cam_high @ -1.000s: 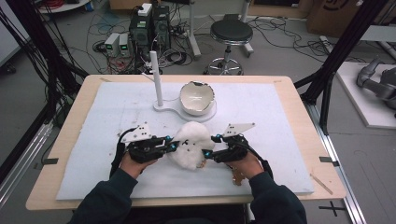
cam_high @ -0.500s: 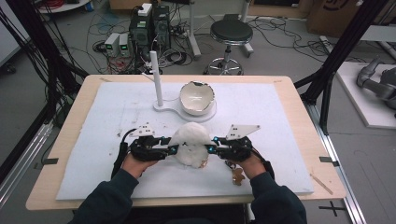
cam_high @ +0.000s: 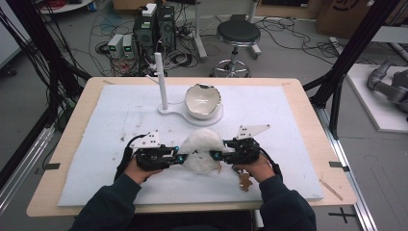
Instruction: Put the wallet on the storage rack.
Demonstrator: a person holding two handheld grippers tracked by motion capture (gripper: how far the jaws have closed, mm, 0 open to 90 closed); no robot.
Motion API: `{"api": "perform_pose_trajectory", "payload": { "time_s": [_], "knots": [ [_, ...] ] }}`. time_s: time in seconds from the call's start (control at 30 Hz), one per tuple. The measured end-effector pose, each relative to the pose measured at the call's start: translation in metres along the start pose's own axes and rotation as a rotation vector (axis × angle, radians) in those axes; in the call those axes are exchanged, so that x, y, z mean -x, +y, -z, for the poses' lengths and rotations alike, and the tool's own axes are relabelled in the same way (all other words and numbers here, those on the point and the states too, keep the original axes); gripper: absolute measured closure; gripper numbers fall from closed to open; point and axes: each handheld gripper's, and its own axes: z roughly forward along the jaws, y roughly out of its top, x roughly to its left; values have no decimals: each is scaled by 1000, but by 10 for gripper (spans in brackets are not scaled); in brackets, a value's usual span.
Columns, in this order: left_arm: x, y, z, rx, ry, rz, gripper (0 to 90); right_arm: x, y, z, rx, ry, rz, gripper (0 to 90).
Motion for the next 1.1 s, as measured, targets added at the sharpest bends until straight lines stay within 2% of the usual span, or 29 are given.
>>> {"api": "perform_pose_trajectory", "payload": {
  "time_s": [0.1,0.13,0.23,0.27,0.3,0.37,0.47,0.53,0.57,0.6,0.67,0.7,0.73,0.77,0.8,0.87,0.93,0.97,1.0,1.03,1.07,1.1],
  "knots": [
    [-3,0,0,-6,30,52,758,-5,3,2,18,-30,41,741],
    [-6,-1,-1,-25,53,78,746,-6,5,2,17,-42,55,747],
    [-8,-3,-2,-46,75,97,727,-8,8,1,16,-62,79,756],
    [-10,-4,0,-42,88,109,704,-9,11,-1,9,-78,101,759],
    [-12,-5,1,-36,102,125,682,-9,13,-1,8,-85,102,760],
    [-17,-6,7,-45,161,157,671,-9,15,-2,10,-94,107,760],
    [-28,-11,23,-22,262,187,655,-4,23,0,22,-132,116,762],
    [-34,-14,36,25,309,191,653,-1,30,1,31,-143,117,762],
    [-37,-15,43,44,331,183,631,3,39,2,34,-159,133,762],
    [-39,-17,49,62,355,175,631,3,39,2,34,-159,133,762],
    [-44,-18,59,84,394,172,580,7,55,1,24,-175,166,761],
    [-46,-19,64,96,406,181,580,7,55,1,24,-175,166,761],
    [-48,-20,68,110,417,195,473,11,68,0,17,-182,194,760],
    [-50,-21,71,124,428,213,473,11,68,0,17,-182,194,760],
    [-53,-21,74,140,437,235,351,15,83,-2,2,-190,222,760],
    [-54,-20,76,152,471,240,264,19,95,-4,-6,-197,249,759],
    [-54,-20,78,165,484,233,231,21,102,-5,-11,-199,260,758],
    [-53,-19,79,170,493,218,193,26,116,-7,-14,-204,291,758],
    [-53,-19,79,170,493,218,194,26,116,-7,-14,-204,291,758],
    [-53,-19,79,170,494,216,194,31,129,-9,-24,-212,307,757],
    [-54,-19,79,165,493,214,194,31,129,-9,-24,-212,307,757],
    [-54,-20,79,161,493,212,194,38,140,-11,-28,-226,331,756]
  ]
}}
